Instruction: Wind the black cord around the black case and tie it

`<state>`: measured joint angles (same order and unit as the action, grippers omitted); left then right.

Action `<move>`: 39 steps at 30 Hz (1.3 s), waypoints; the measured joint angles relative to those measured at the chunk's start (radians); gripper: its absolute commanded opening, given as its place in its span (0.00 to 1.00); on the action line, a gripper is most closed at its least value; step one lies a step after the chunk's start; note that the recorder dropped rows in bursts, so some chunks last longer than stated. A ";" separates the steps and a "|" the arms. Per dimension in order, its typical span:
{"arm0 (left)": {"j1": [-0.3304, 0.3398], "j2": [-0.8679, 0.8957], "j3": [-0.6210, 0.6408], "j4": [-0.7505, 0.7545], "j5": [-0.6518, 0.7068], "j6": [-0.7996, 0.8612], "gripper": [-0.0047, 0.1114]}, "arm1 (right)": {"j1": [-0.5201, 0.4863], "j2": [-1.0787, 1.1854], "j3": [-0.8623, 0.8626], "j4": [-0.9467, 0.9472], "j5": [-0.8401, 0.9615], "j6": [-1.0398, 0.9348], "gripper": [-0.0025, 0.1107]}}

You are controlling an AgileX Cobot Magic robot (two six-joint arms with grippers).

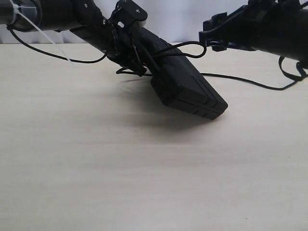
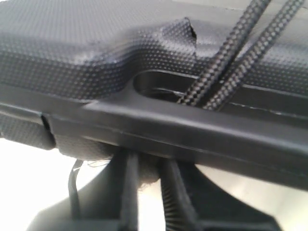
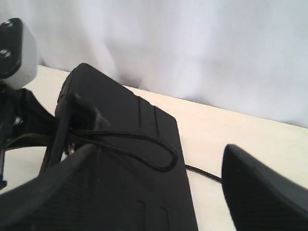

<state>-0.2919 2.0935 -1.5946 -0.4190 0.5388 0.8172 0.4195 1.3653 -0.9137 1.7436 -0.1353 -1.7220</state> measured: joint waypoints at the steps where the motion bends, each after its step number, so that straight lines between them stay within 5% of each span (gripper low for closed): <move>1: 0.000 0.000 0.000 0.000 0.000 0.000 0.04 | -0.037 0.026 -0.015 0.001 0.047 -0.003 0.61; 6: 0.000 0.000 0.000 0.000 0.006 0.000 0.04 | -0.207 0.146 -0.080 -0.013 0.363 0.033 0.61; 8: 0.000 0.000 0.000 0.000 0.010 0.000 0.04 | -0.300 0.221 -0.165 -0.190 0.690 0.174 0.61; 11: 0.000 0.000 0.000 0.000 0.012 0.000 0.04 | -0.356 0.313 -0.424 -0.742 1.035 0.595 0.58; 12: 0.000 0.000 0.000 0.000 0.014 0.000 0.04 | -0.350 0.320 -0.457 -0.889 1.013 0.765 0.58; 13: 0.000 0.000 0.000 0.000 0.018 0.000 0.04 | -0.326 0.333 -0.506 -1.313 0.944 1.121 0.58; 15: 0.000 0.000 0.000 0.000 0.021 0.000 0.04 | -0.285 0.344 -0.505 -1.689 0.894 1.397 0.58; 23: 0.000 0.000 0.000 0.000 0.026 0.000 0.04 | -0.194 0.358 -0.415 -1.434 0.562 1.177 0.58; 39: 0.000 0.000 0.000 0.000 0.032 0.000 0.04 | -0.194 0.501 -0.413 -1.419 0.437 1.069 0.58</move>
<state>-0.2919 2.0935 -1.5946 -0.4190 0.5710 0.8172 0.2257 1.8658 -1.3269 0.3250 0.3021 -0.6528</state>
